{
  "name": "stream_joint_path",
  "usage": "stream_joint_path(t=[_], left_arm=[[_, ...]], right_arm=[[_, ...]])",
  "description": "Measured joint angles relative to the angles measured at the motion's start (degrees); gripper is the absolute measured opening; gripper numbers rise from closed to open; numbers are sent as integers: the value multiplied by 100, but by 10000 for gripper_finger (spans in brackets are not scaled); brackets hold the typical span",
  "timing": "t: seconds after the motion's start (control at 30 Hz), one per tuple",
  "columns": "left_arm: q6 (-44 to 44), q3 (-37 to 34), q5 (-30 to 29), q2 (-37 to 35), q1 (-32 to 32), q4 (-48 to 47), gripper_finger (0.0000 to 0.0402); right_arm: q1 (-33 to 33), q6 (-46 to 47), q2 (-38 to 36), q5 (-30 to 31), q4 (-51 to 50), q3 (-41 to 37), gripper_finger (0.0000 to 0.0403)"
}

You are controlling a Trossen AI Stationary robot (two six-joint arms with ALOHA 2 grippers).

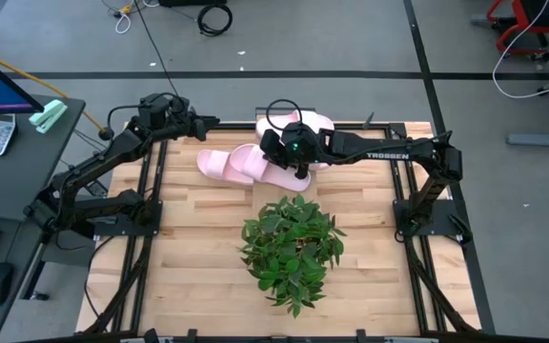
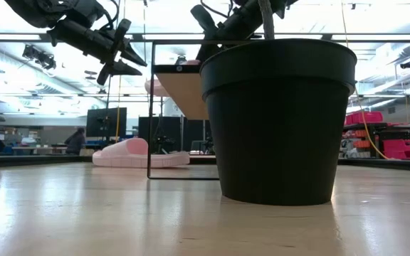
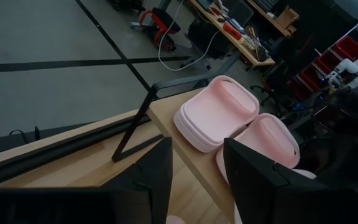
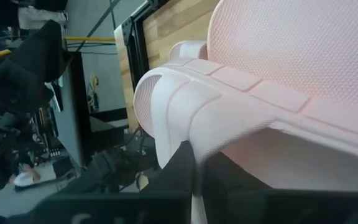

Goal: Pick and place slides into the shelf
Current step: Put the pink slide on the shelf

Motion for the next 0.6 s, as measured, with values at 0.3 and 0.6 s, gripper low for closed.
stream_joint_path(t=[0.3, 0.6], left_arm=[[129, 0, 2, 0, -1, -78, 142], [126, 0, 0, 0, 2, -89, 147]], right_arm=[[-2, 1, -28, -605, 53, -7, 9], [-83, -183, -33, -750, 143, 95, 9]])
